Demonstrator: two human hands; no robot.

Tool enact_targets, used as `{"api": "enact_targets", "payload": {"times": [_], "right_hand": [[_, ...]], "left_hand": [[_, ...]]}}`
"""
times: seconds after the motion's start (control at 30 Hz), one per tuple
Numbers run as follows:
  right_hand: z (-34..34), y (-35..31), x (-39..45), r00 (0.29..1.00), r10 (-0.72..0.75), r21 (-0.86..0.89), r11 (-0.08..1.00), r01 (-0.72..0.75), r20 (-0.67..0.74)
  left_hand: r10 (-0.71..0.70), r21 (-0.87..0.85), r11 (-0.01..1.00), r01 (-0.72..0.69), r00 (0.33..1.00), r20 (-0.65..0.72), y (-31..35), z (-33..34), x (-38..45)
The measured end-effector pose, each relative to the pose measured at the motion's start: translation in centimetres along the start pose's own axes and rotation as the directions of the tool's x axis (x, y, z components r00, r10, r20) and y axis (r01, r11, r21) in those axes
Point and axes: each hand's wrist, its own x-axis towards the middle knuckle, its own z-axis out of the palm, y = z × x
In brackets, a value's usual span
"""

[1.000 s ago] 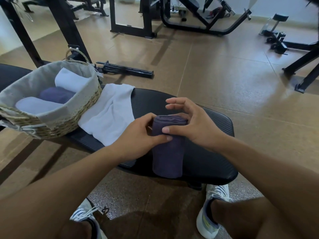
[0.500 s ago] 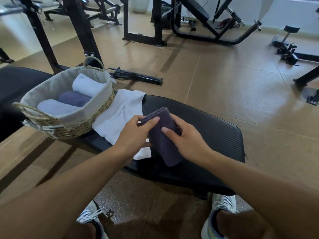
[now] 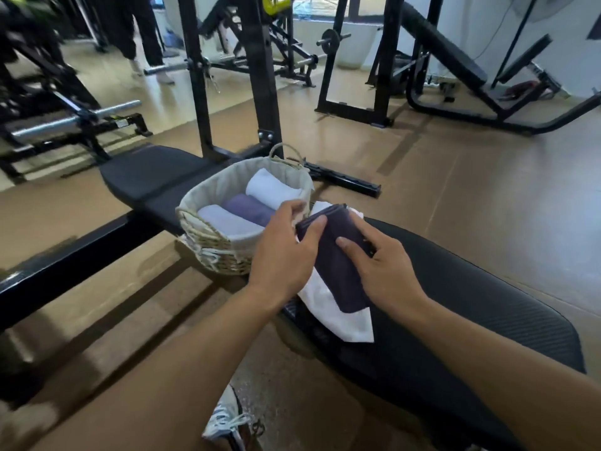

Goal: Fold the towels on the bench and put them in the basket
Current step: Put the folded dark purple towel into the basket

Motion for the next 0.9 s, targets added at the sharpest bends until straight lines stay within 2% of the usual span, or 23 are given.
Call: {"api": "enact_targets", "payload": {"times": [0.07,0.13,0.17,0.23,0.27,0.33,0.47,0.57,0.73,0.9], "right_hand": [[1.2,-0.7,2.0,0.999,-0.041,-0.059,0.997,0.042,0.005],[2.4,-1.8,4.7,0.995,-0.099,-0.063,0.993,0.098,-0.003],[2.9,-2.3,6.3,0.993,-0.120,-0.049,0.992,0.119,-0.011],[4.3,-3.5,9.9,0.988,-0.152,-0.043,0.988,0.150,-0.026],[5.0,-4.3,11.7,0.985,-0.171,-0.044,0.985,0.170,-0.021],[6.8,-5.7,15.0,0.982,-0.181,-0.086,0.979,0.186,0.060],[10.9,-6.9,18.5,0.930,-0.072,-0.255,0.951,0.173,0.361],[13.5,-6.5,19.2,0.898,-0.047,-0.374,0.899,0.229,0.437],[16.4,-4.9,19.0,0.884,0.046,-0.430,0.885,0.180,0.465],[16.5,-4.0,18.9,0.914,0.022,-0.415,0.895,0.163,0.405]], "left_hand": [[0.054,0.164,0.986,-0.037,0.993,-0.101,-0.6,-1.6,1.1],[0.140,0.429,0.902,-0.060,0.977,-0.158,-1.5,-2.9,2.0],[0.148,0.595,0.802,-0.044,0.981,-0.128,-2.1,-3.3,2.4],[0.061,0.849,0.529,-0.017,0.998,-0.018,-2.9,-3.8,2.5],[0.012,0.912,0.410,-0.028,1.000,0.025,-3.1,-3.8,2.5],[-0.060,0.954,0.297,-0.041,0.996,0.062,-3.2,-4.2,2.5],[-0.191,0.968,0.250,0.035,0.982,0.014,-2.5,-6.4,3.3],[-0.251,0.966,0.245,0.081,0.968,-0.018,-2.4,-7.4,3.5],[-0.256,0.935,0.339,0.108,0.967,-0.019,-3.6,-7.5,4.1],[-0.289,0.939,0.336,0.073,0.957,0.029,-3.6,-7.7,4.2]]}}
